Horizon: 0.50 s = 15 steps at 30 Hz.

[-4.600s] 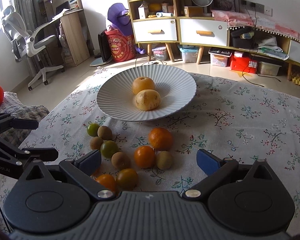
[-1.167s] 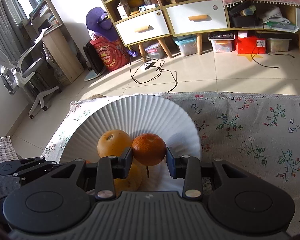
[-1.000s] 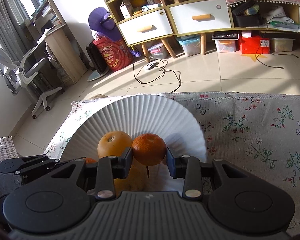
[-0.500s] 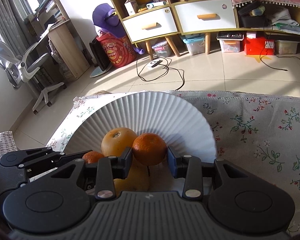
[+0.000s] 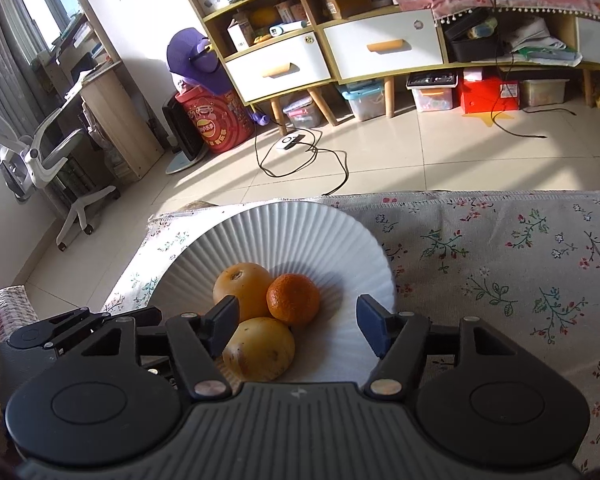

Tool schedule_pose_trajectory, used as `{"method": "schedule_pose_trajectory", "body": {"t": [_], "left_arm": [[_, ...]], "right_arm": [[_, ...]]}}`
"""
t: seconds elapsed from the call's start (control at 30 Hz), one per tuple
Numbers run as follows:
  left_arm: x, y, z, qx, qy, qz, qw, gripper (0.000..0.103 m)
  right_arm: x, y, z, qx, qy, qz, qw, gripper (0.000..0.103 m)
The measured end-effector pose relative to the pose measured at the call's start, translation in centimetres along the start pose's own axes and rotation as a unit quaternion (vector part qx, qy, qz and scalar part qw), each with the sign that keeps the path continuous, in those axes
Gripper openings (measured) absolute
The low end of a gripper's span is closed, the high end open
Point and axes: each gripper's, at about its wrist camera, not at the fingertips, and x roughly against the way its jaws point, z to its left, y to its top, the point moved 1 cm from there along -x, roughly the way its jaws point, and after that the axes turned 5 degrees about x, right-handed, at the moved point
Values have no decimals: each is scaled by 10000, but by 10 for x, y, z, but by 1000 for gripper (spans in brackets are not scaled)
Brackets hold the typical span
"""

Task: Organize fruits
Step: 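Carry both tangerines onto the white plate beside the pomelos and open both tools, then withdraw both tools from the plate back toward the remaining fruits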

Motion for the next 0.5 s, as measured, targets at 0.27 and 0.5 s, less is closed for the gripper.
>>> {"method": "schedule_pose_trajectory", "body": {"t": [0.27, 0.5], "left_arm": [[19, -12, -9, -115, 96, 164, 9998, 73], [37, -23, -11, -37, 135, 239, 9996, 83]], "right_arm": [[22, -10, 9, -9, -139, 4, 9999, 73], [36, -24, 20, 62, -292, 37, 9995, 82]]}}
